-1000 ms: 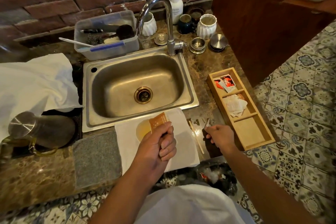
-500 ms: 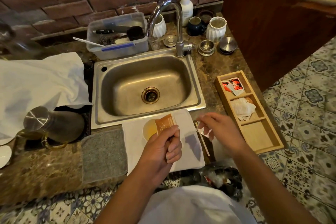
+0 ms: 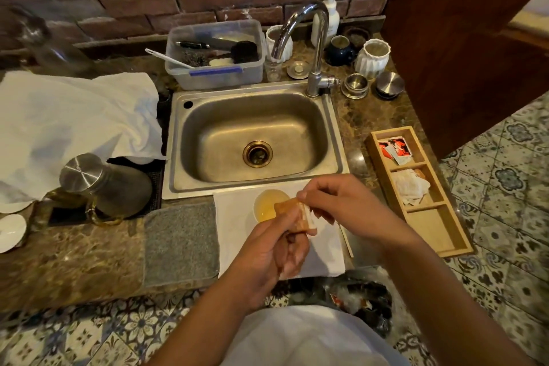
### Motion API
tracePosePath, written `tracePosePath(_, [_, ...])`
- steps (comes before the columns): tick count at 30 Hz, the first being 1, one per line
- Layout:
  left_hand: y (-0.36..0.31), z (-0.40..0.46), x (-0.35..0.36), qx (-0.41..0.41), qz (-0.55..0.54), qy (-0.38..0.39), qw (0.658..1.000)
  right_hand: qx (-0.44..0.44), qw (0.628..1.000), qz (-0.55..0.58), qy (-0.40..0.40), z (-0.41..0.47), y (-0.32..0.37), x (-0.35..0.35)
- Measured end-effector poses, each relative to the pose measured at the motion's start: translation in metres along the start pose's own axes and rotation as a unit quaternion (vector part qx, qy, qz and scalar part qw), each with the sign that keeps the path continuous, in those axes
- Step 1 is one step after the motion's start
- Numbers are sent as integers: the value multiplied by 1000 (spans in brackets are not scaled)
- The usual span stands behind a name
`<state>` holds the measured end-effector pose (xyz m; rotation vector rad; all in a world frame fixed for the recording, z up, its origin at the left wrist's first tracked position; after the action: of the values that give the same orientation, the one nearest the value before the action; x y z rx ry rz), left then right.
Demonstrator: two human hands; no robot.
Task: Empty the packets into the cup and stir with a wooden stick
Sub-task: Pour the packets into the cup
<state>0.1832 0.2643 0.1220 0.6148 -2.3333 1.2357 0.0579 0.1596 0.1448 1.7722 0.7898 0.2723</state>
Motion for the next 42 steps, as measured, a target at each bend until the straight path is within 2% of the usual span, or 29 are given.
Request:
tracePosePath(5, [-12, -3, -25, 47, 125, -74, 988, 3, 995, -27, 92, 4, 9, 1])
tracePosePath(8, [-15, -5, -31, 50, 172, -65, 982, -4, 991, -55, 122, 10, 14, 1])
tracePosePath(18, [-21, -2, -45, 74, 180, -20, 981, 7, 980, -46, 194, 18, 18, 4])
tracePosePath(22, [-25, -1, -45, 97, 175, -46, 979, -8, 988, -44, 148, 21, 19, 6])
tracePosePath(26, [-30, 2, -43, 120, 113, -99, 981, -23, 996, 22, 88, 9, 10, 5])
tracePosePath(31, [-26, 7, -45, 147, 126, -147, 970, 30, 997, 75, 0, -3, -14, 19])
tracePosePath(35, [-24, 8, -38, 147, 152, -142, 967, 9, 996, 66, -54, -6, -20, 22])
tracePosePath(42, [-31, 7, -36, 146, 231, -121, 954, -9, 995, 79, -61, -6, -20, 17])
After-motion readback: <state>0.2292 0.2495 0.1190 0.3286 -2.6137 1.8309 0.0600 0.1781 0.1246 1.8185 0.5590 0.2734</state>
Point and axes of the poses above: each hand's wrist, its own z-axis towards the middle knuckle, its own x-axis out of the palm, y = z × x, the point moved 3 cm from there along z, towards the middle knuckle, and after that the axes turned 2 degrees about -y, right-handed, at the moved point
